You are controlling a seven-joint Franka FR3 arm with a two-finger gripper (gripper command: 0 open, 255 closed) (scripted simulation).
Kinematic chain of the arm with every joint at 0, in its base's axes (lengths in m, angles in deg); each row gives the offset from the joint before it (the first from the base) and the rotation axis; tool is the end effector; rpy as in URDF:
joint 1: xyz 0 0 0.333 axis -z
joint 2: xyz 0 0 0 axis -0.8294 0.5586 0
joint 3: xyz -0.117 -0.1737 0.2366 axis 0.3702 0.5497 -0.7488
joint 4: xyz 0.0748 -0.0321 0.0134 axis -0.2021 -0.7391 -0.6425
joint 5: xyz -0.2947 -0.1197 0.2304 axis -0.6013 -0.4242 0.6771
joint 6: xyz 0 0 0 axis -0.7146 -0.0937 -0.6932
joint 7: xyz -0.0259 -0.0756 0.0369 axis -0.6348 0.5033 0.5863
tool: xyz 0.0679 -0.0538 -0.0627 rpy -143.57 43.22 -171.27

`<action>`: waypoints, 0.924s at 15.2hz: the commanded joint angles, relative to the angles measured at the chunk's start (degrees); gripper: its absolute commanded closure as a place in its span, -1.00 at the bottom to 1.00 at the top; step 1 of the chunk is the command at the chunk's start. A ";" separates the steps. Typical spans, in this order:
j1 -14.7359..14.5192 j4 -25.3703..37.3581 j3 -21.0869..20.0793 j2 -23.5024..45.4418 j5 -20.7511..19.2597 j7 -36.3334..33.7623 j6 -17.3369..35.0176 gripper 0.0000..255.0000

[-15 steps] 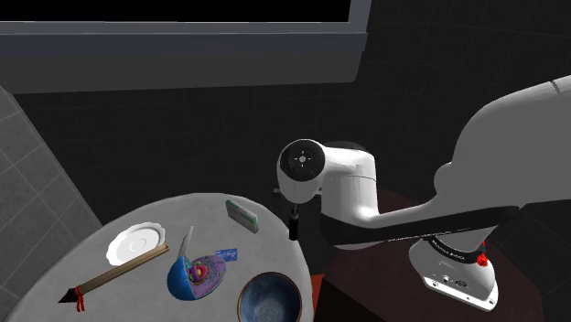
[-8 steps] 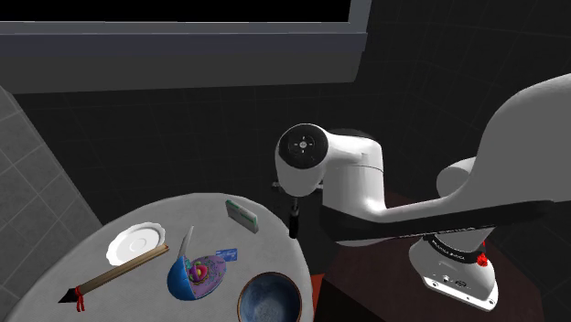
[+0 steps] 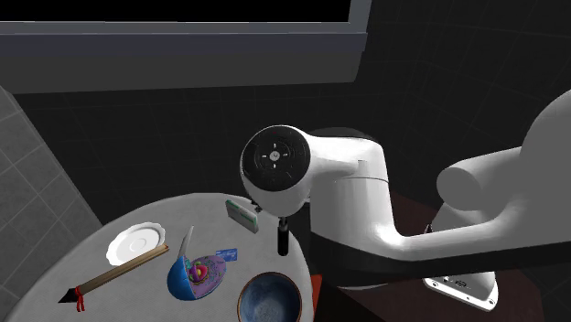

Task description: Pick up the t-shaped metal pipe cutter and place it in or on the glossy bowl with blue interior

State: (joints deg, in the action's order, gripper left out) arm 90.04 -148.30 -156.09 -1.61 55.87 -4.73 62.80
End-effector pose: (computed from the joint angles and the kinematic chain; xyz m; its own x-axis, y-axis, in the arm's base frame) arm 0.3152 0.3596 0.3779 0.4438 -0.6716 0.5933 -0.8315 -0.5554 -0.0067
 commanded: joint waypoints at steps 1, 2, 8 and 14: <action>0.13 3.42 -1.25 -0.17 0.32 -1.31 -3.31 1.00; 0.60 5.45 -2.08 -0.19 0.41 -1.92 -4.96 1.00; 5.48 18.99 -8.10 -0.64 1.23 -5.27 -14.85 1.00; 6.82 17.83 -10.88 -1.51 2.53 -6.25 -12.57 1.00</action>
State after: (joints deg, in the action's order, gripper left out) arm 96.57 -130.22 -166.38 -2.94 58.13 -10.78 49.72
